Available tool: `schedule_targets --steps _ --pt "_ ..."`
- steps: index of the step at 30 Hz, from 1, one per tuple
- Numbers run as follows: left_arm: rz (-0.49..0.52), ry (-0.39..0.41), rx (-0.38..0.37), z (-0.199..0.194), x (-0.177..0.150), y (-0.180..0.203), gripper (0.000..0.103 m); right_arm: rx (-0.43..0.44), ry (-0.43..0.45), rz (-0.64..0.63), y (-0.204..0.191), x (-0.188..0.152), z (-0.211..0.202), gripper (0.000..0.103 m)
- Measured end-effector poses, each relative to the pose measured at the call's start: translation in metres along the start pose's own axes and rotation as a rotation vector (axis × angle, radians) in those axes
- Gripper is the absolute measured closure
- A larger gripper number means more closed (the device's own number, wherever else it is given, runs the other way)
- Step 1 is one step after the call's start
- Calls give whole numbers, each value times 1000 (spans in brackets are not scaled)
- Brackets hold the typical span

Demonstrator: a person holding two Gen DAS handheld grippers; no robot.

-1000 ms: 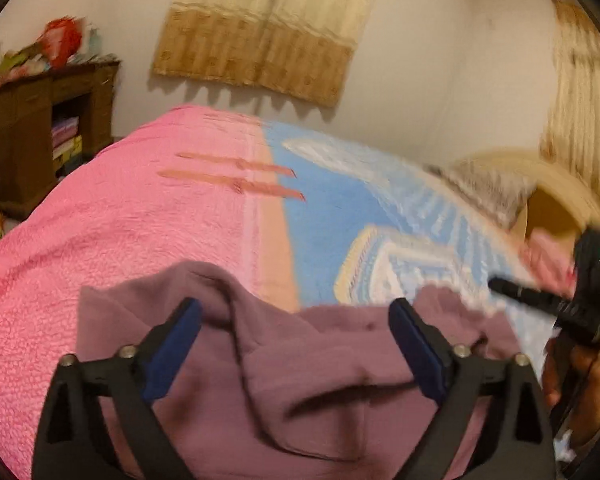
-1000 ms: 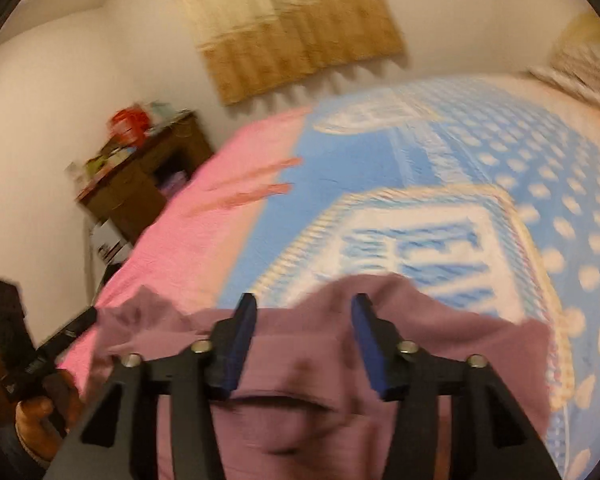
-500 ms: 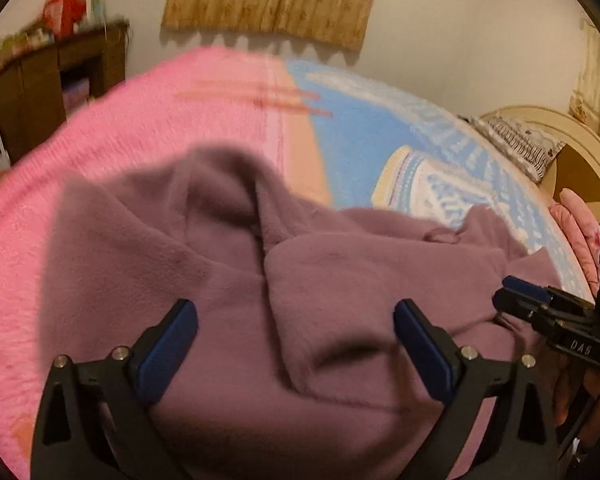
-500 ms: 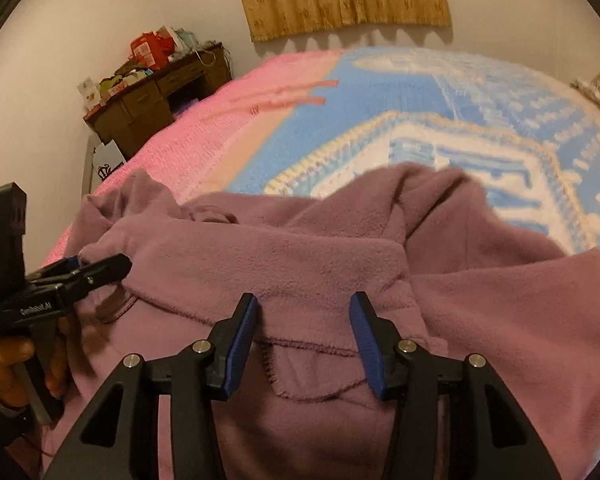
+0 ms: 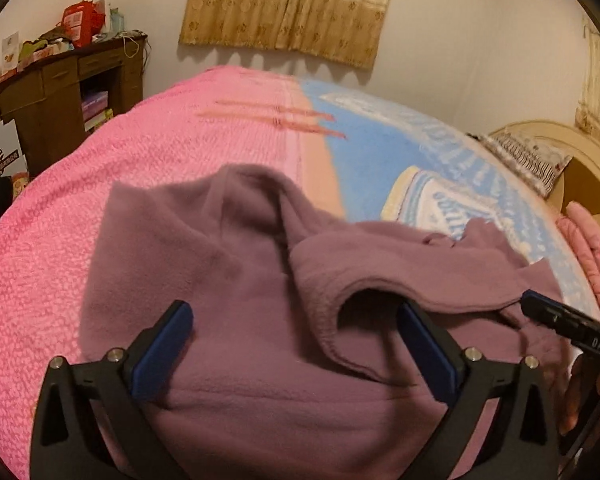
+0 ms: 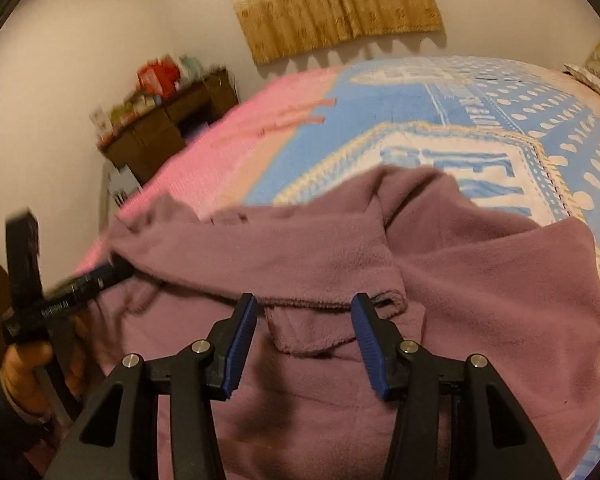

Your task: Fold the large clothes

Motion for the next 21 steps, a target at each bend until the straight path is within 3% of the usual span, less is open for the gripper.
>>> schedule_targets --steps 4,7,8,10,12,13,15,18,21 --pt "-36 79 -87 -31 14 14 0 25 59 78 10 17 -17 52" --pt "-12 169 -70 -43 39 24 0 26 67 137 20 37 -20 52" --pt "14 162 -44 -35 46 27 0 28 52 140 21 43 -15 52" --pt "55 113 87 -3 55 26 0 30 -15 118 19 50 2 53" --pt "43 22 146 31 51 18 0 -18 -153 112 20 43 33 62" --pt "46 -6 189 43 47 12 0 -26 -173 106 20 41 40 64" --pt "58 -71 295 68 36 1 0 -123 -192 42 24 39 52 81" --pt "-22 -108 278 88 34 -9 0 -168 -182 92 41 43 59 85" --pt "-2 -136 320 100 38 -5 0 -115 -185 174 58 41 72 85"
Point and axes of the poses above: each gripper's, at about its wrist camera, not at the fingertips, and z roughly the way its jaws point, y to its right, x to its top, the point moved 8 cm from there along z, roughly the way its jaws point, and after that the axes turned 2 degrees about -y, right-handed, at the moved point
